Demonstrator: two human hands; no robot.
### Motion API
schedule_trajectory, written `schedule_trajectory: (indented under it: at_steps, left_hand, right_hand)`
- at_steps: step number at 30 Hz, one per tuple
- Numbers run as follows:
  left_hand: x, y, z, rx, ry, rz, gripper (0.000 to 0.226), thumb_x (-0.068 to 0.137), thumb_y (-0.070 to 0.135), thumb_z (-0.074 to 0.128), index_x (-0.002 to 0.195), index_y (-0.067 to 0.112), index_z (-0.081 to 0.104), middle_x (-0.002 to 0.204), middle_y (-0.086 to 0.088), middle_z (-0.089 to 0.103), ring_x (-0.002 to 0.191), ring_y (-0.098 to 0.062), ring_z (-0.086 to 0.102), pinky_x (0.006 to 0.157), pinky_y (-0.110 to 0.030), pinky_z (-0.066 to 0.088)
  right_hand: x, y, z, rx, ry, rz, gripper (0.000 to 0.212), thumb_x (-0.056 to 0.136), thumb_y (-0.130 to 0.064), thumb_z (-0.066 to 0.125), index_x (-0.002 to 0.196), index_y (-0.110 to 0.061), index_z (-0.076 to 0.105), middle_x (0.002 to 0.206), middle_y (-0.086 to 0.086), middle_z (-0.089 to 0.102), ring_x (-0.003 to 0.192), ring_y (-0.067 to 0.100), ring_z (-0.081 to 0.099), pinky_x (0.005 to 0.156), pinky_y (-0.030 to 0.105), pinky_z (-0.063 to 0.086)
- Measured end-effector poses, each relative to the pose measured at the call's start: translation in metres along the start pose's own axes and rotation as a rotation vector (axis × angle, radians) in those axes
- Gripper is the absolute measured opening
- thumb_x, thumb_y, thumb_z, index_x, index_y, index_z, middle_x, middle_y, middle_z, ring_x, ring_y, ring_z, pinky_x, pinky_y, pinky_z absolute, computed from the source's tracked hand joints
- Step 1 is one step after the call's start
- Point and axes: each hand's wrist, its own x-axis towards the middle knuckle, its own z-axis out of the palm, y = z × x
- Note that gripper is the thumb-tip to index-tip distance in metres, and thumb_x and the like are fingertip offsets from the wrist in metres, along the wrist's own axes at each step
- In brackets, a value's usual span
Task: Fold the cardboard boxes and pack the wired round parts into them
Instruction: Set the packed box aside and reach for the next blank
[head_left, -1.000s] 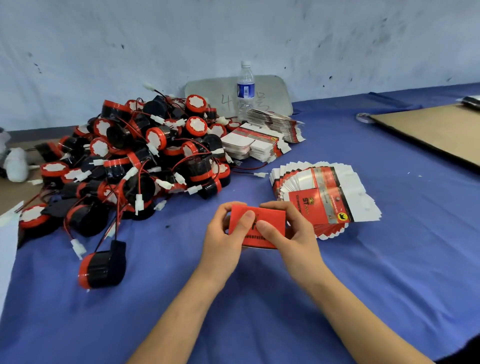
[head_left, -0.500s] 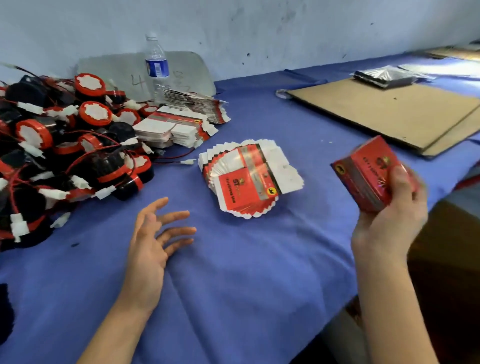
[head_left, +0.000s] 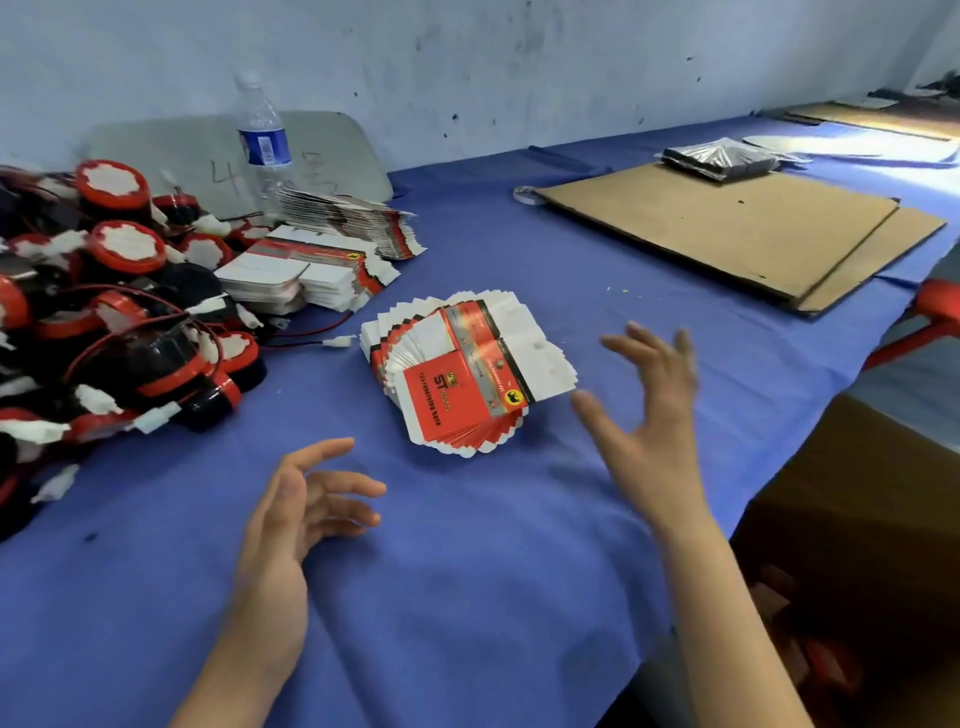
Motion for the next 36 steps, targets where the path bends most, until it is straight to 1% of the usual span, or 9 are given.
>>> schedule_trajectory:
  at_steps: [2, 4, 7, 9, 12, 17, 25, 33, 36]
  left_hand:
    - [-0.002, 0.002, 0.001, 0.009, -0.002, -0.001, 0.051, 0.09, 0.052, 0.032, 0.112, 0.016, 0.061, 0.088, -0.013, 0.072, 0.071, -0.026, 0.065, 0.069, -0.027, 0.052]
    - [-0.003, 0.003, 0.001, 0.017, -0.002, -0.006, 0.052, 0.088, 0.053, 0.034, 0.112, 0.016, 0.061, 0.088, -0.014, 0.072, 0.07, -0.026, 0.064, 0.069, -0.027, 0.053]
    - [-0.002, 0.004, 0.002, 0.013, 0.003, -0.013, 0.048, 0.089, 0.045, 0.032, 0.111, 0.014, 0.061, 0.086, -0.015, 0.071, 0.068, -0.025, 0.064, 0.068, -0.025, 0.053]
    - [-0.002, 0.005, 0.002, 0.012, 0.004, -0.012, 0.048, 0.088, 0.044, 0.032, 0.111, 0.013, 0.061, 0.086, -0.016, 0.071, 0.068, -0.025, 0.063, 0.068, -0.024, 0.053]
    - [-0.003, 0.006, 0.002, 0.012, -0.003, -0.013, 0.048, 0.089, 0.044, 0.032, 0.112, 0.013, 0.061, 0.086, -0.015, 0.071, 0.068, -0.024, 0.064, 0.069, -0.025, 0.053]
    - [-0.003, 0.007, 0.004, 0.023, 0.003, -0.017, 0.049, 0.089, 0.045, 0.031, 0.111, 0.014, 0.061, 0.086, -0.015, 0.071, 0.069, -0.024, 0.063, 0.069, -0.026, 0.053]
    - [-0.004, 0.006, 0.003, 0.021, 0.007, -0.019, 0.051, 0.089, 0.047, 0.03, 0.111, 0.012, 0.061, 0.085, -0.014, 0.071, 0.069, -0.025, 0.064, 0.069, -0.026, 0.052]
    - [-0.005, 0.007, 0.003, 0.009, 0.007, -0.023, 0.052, 0.089, 0.047, 0.029, 0.11, 0.013, 0.062, 0.084, -0.013, 0.072, 0.067, -0.023, 0.063, 0.067, -0.024, 0.052]
    - [-0.004, 0.006, 0.002, 0.005, 0.004, -0.02, 0.051, 0.089, 0.047, 0.029, 0.11, 0.013, 0.062, 0.084, -0.014, 0.072, 0.067, -0.024, 0.063, 0.067, -0.024, 0.052]
  right_hand:
    - [0.029, -0.015, 0.025, -0.232, -0.54, -0.188, 0.066, 0.078, -0.039, 0.076, 0.137, -0.035, 0.047, 0.159, -0.012, 0.015, 0.145, 0.009, -0.021, 0.117, 0.04, -0.011]
    - [0.057, -0.018, 0.033, -0.44, -0.799, -0.289, 0.074, 0.079, -0.035, 0.076, 0.144, -0.03, 0.04, 0.16, -0.01, 0.014, 0.148, 0.013, -0.009, 0.12, 0.041, 0.001]
    - [0.076, -0.035, 0.048, -0.656, -0.93, -0.374, 0.058, 0.086, -0.021, 0.067, 0.14, -0.022, 0.045, 0.145, -0.003, 0.044, 0.13, 0.024, 0.044, 0.097, 0.035, 0.043]
    - [0.087, -0.038, 0.052, -0.803, -0.951, -0.462, 0.048, 0.088, -0.022, 0.062, 0.134, -0.022, 0.049, 0.133, -0.001, 0.055, 0.111, 0.025, 0.056, 0.079, 0.03, 0.046]
    - [0.099, -0.042, 0.048, -0.928, -1.046, -0.494, 0.045, 0.089, -0.026, 0.062, 0.133, -0.022, 0.051, 0.128, 0.004, 0.058, 0.106, 0.028, 0.058, 0.084, 0.033, 0.049]
    - [0.107, -0.049, 0.045, -0.937, -1.055, -0.576, 0.034, 0.089, -0.032, 0.06, 0.121, -0.021, 0.061, 0.098, 0.004, 0.062, 0.081, 0.023, 0.049, 0.066, 0.028, 0.041]
    - [0.09, -0.038, 0.056, -1.046, -1.005, -0.753, 0.03, 0.085, -0.024, 0.058, 0.112, -0.01, 0.059, 0.109, 0.007, 0.061, 0.075, 0.023, 0.048, 0.066, 0.029, 0.038]
    - [0.084, -0.03, 0.057, -1.145, -0.81, -0.879, 0.045, 0.092, -0.01, 0.044, 0.136, -0.003, 0.039, 0.122, 0.01, 0.057, 0.102, 0.03, 0.061, 0.066, 0.033, 0.038]
    - [0.082, -0.02, 0.051, -1.11, -0.688, -0.851, 0.053, 0.096, -0.007, 0.042, 0.147, -0.006, 0.027, 0.14, 0.01, 0.047, 0.116, 0.029, 0.056, 0.081, 0.037, 0.049]
